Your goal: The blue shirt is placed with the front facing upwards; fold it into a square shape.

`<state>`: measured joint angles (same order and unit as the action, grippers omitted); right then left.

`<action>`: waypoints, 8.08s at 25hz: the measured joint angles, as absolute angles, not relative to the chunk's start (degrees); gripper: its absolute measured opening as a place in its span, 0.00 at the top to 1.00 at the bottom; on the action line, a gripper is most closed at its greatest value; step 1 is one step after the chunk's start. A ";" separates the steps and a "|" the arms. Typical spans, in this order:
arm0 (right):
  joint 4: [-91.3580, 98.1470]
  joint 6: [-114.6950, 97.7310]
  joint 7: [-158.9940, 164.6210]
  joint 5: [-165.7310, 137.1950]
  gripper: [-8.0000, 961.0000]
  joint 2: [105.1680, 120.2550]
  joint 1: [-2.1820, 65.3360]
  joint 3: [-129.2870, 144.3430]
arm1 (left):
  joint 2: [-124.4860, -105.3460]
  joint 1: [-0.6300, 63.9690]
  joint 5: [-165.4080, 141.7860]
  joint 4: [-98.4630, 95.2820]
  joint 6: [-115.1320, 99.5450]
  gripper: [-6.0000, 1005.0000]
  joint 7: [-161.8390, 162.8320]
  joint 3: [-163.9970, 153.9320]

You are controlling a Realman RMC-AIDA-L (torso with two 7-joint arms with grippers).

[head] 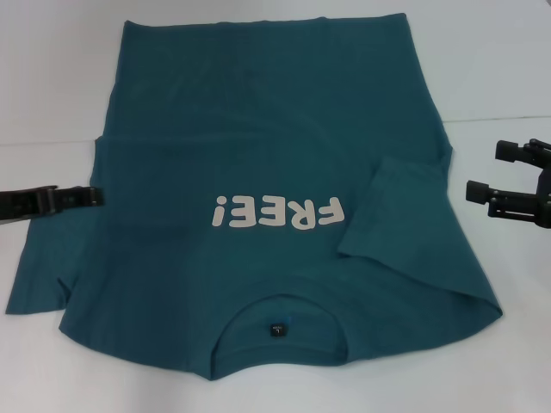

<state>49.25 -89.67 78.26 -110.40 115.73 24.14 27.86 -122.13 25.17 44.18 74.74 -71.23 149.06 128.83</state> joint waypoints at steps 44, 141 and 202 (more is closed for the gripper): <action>46.23 -87.99 78.32 -110.52 0.02 117.90 25.76 28.23 | -118.47 31.60 29.93 60.69 -69.37 0.15 153.82 131.37; 45.38 -85.19 78.46 -110.65 0.02 118.83 27.68 28.68 | -112.65 36.54 33.74 39.51 -65.56 0.17 140.10 143.44; 45.08 -84.18 78.23 -110.30 0.02 118.91 28.17 28.82 | -113.33 38.20 31.69 37.74 -64.36 0.18 140.90 143.39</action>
